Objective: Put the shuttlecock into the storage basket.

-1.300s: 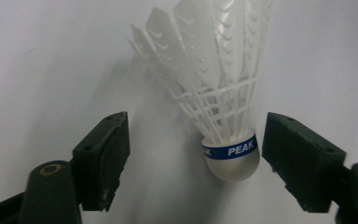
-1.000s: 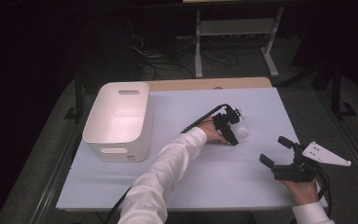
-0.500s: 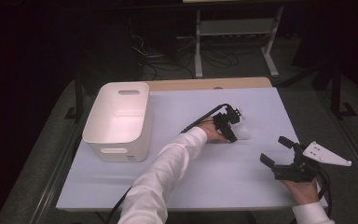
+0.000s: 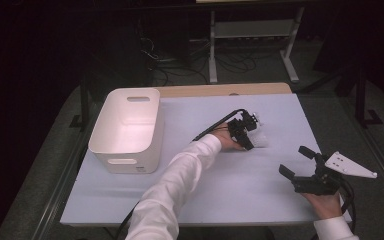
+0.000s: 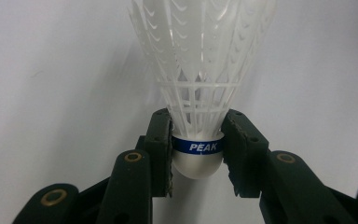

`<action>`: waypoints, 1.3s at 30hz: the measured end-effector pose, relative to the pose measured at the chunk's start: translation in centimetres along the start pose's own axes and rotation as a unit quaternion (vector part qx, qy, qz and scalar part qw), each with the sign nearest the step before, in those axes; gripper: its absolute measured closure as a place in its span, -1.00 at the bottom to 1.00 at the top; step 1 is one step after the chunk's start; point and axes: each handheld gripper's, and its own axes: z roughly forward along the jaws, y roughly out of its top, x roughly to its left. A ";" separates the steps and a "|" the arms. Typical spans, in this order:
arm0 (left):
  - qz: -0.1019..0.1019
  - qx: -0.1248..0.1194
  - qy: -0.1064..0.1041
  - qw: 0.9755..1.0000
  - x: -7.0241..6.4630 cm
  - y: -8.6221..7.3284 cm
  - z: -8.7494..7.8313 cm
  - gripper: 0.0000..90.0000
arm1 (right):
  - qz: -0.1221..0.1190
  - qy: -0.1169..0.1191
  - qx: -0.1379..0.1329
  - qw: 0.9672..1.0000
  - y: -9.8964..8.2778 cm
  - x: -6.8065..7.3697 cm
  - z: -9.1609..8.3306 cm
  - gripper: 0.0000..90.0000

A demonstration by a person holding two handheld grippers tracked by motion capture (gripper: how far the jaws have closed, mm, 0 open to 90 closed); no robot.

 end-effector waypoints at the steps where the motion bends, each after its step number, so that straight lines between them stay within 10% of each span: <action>1: 0.002 0.000 0.001 1.000 0.0 0.0 -0.1 0.43 | 0.000 0.000 0.000 1.000 0.0 0.0 0.0 -1.00; 39: 0.015 -0.018 0.006 1.000 -0.8 -0.6 -4.7 0.43 | -0.001 0.001 -0.001 1.000 0.0 0.0 0.0 -1.00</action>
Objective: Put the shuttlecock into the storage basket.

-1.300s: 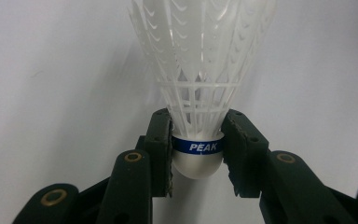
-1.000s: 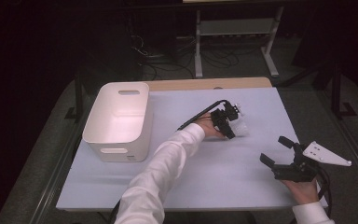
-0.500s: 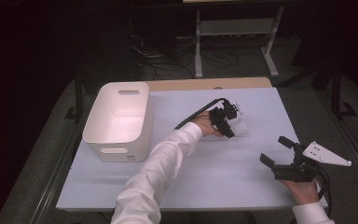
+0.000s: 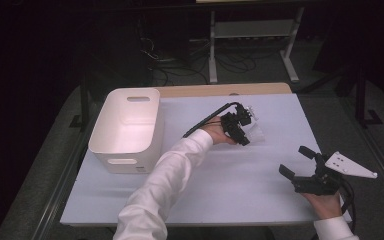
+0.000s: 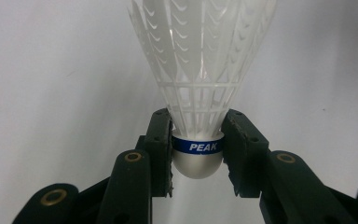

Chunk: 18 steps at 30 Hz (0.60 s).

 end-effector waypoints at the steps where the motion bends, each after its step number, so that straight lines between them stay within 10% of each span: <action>1: 0.001 -0.001 -0.001 1.000 0.0 0.0 -0.1 0.43 | -0.001 0.000 0.000 1.000 0.0 0.0 0.0 -1.00; 18: 0.016 -0.004 0.013 1.000 -0.8 -0.3 -2.9 0.43 | -0.003 0.002 0.003 1.000 0.0 0.1 0.1 -1.00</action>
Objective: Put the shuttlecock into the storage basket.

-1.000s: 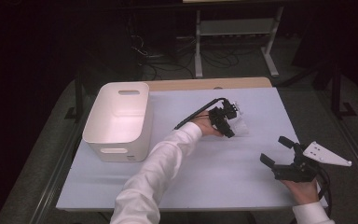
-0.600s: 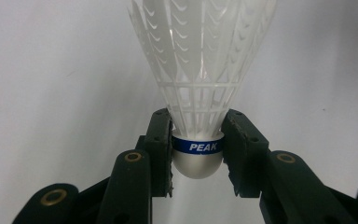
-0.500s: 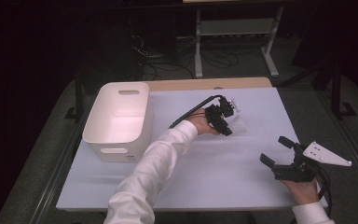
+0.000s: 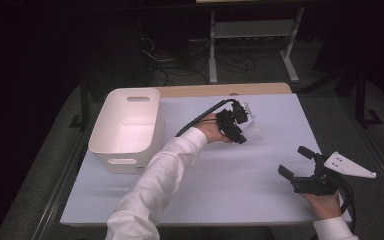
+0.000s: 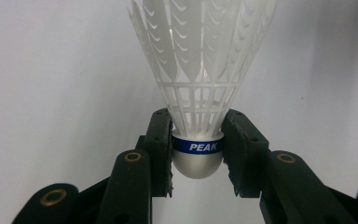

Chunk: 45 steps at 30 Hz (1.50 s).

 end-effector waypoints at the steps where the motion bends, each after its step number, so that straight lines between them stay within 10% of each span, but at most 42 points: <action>1: 0.001 0.001 0.001 1.000 0.0 -0.1 -0.2 0.43 | -0.001 0.000 0.000 1.000 0.0 0.0 0.0 -1.00; 45: 0.006 -0.007 0.041 0.999 0.1 -1.6 -8.6 0.43 | -0.010 0.006 0.007 1.000 -0.1 0.1 0.5 -1.00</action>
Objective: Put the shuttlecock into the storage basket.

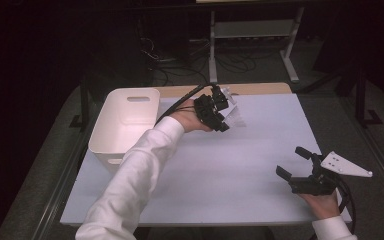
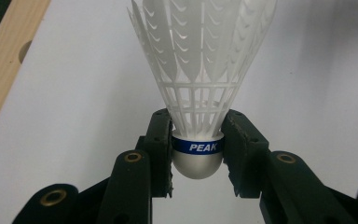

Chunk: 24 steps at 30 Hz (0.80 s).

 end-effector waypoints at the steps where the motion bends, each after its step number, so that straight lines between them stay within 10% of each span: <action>1: 0.001 -0.003 0.001 1.000 0.0 0.0 -0.2 0.43 | 0.002 0.001 0.001 1.000 0.0 0.0 0.0 -1.00; 24: 0.014 0.004 0.016 1.000 -0.5 -0.6 -3.7 0.43 | 0.004 -0.004 0.000 1.000 -0.2 -0.1 0.1 -1.00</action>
